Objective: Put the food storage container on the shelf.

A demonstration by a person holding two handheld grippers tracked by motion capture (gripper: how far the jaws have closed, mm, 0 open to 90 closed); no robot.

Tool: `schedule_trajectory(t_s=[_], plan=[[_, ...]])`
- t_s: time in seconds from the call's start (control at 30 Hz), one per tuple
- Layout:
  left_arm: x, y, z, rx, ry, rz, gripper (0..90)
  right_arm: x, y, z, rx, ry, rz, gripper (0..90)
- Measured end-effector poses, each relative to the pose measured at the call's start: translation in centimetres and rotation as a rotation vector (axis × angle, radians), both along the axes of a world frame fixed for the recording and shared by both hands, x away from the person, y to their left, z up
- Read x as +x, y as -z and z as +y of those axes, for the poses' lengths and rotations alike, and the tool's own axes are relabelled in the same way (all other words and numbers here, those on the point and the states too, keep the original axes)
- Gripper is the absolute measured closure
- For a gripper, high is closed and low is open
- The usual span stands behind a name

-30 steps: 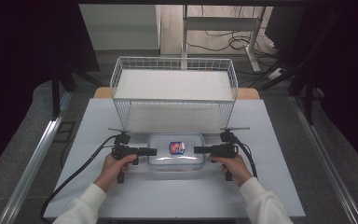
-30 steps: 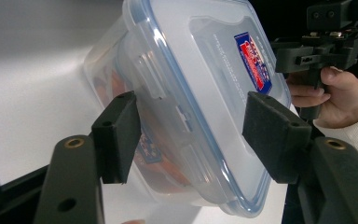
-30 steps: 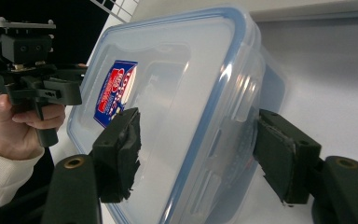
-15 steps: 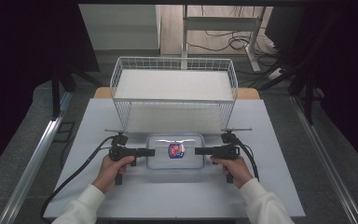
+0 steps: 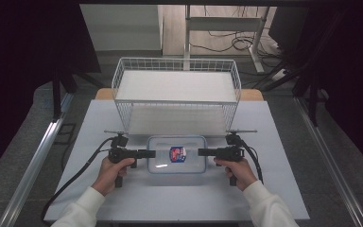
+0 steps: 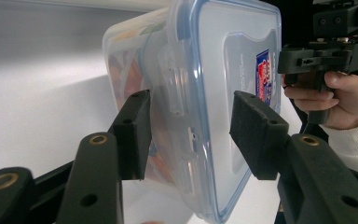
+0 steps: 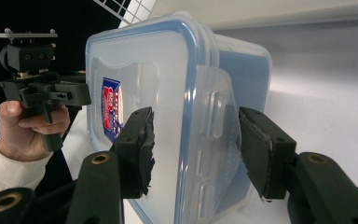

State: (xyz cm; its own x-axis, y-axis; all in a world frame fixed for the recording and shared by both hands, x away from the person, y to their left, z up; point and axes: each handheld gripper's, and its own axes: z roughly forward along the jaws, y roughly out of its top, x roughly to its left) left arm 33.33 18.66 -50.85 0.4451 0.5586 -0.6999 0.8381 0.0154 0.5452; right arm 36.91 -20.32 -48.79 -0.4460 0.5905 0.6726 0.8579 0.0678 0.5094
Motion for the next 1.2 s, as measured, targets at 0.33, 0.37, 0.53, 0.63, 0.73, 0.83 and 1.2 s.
schedule_trajectory(t_s=[0.33, 0.37, 0.53, 0.63, 0.73, 0.83, 1.2], plan=[[0.3, -1.0, 0.0, -0.003, -0.001, -0.021, 50.5, 0.1, -0.9, -0.1, 0.01, 0.007, -0.033, 47.4], [0.3, -1.0, 0.0, -0.003, -0.001, -0.021, 50.5, 0.1, -0.9, -0.1, 0.01, 0.007, -0.033, 47.4], [1.2, -1.3, 0.1, 0.004, 0.0, -0.03, 50.3, 0.7, -1.2, 0.1, 0.006, 0.012, -0.057, 47.4], [2.1, -1.4, 0.2, 0.009, -0.003, -0.036, 50.3, 1.9, -1.1, 0.2, 0.014, 0.021, -0.066, 47.1], [3.3, -1.3, 0.4, 0.009, -0.007, -0.042, 50.2, 2.5, -1.2, 0.4, 0.011, 0.027, -0.077, 46.9], [4.2, -1.3, 0.7, 0.011, -0.017, -0.055, 50.2, 3.6, -1.1, 0.8, 0.016, 0.037, -0.09, 46.6], [6.7, -0.6, 1.3, -0.002, -0.041, -0.071, 50.3, 6.2, -0.5, 1.7, 0.023, 0.078, -0.134, 45.6]])
